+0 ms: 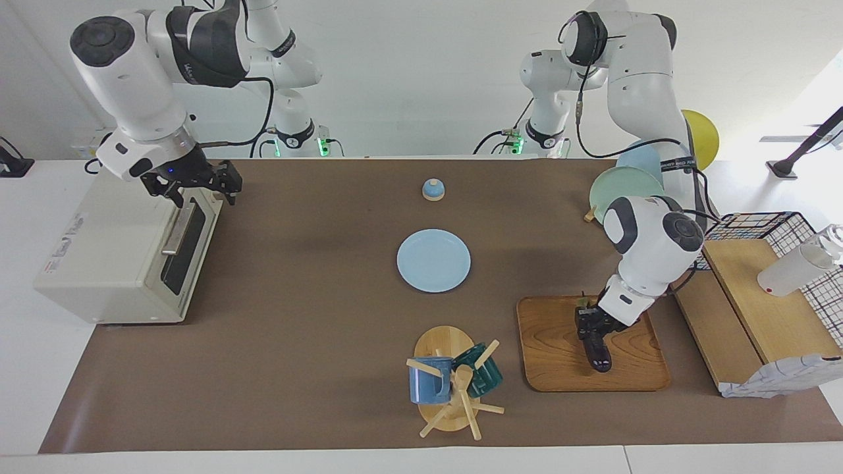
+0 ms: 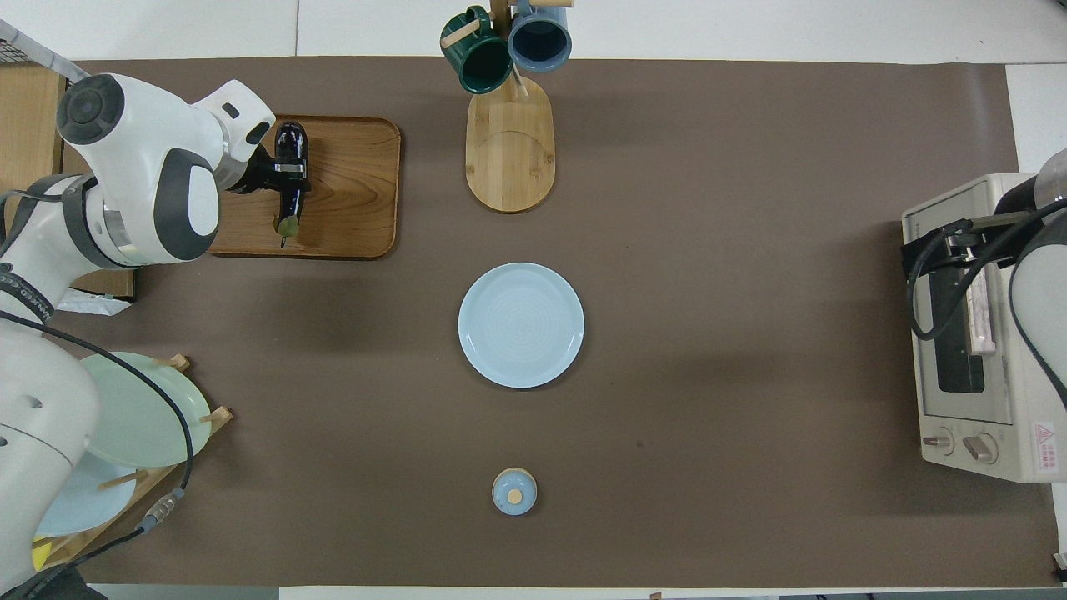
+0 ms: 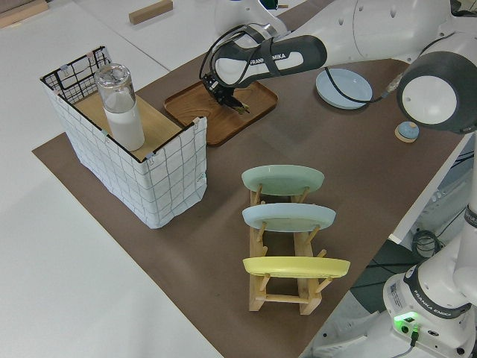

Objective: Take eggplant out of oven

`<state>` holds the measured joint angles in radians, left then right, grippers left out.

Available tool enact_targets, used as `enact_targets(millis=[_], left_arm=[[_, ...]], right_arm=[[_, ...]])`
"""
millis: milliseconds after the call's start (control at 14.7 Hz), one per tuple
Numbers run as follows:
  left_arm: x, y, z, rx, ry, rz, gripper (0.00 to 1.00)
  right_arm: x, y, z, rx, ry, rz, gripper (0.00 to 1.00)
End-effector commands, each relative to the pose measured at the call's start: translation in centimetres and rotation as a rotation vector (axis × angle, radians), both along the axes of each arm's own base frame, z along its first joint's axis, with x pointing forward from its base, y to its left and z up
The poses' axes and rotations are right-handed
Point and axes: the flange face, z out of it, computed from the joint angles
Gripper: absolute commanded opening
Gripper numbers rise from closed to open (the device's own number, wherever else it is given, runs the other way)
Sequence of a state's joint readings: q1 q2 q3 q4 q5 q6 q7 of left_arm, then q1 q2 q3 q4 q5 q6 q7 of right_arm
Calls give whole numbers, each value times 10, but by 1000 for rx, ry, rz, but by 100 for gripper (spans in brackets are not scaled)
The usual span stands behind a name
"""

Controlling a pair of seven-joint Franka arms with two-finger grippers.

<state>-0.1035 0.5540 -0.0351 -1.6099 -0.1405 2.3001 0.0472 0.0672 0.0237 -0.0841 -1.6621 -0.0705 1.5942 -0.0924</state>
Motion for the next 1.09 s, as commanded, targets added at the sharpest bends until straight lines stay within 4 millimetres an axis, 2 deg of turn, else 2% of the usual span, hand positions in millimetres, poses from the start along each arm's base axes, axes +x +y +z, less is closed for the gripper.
enact_targets(millis=[0,68,136,340,476,680,884,1020], left_arm=[[2,8,5,15,-9,-34,85],[3,14,6,16,0,-31,100],[2,15,10,17,26,-34,100],[1,14,44,13,59,-47,100],[-6,17,76,9,61,-45,100],[-23,27,122,10,82,-27,100],[-43,32,171,9,96,33,100],[-62,35,210,44,90,41,100]], right_arm=[[-5,-8,6,17,-12,8,100],[-6,-6,4,17,-3,4,100],[-9,-5,5,18,-2,7,100],[-18,-7,10,27,-14,-1,100],[-17,-6,9,27,-14,2,100],[-23,-5,18,30,-31,4,100],[-35,-6,28,41,-4,-2,100],[-37,-9,22,41,8,-10,100]])
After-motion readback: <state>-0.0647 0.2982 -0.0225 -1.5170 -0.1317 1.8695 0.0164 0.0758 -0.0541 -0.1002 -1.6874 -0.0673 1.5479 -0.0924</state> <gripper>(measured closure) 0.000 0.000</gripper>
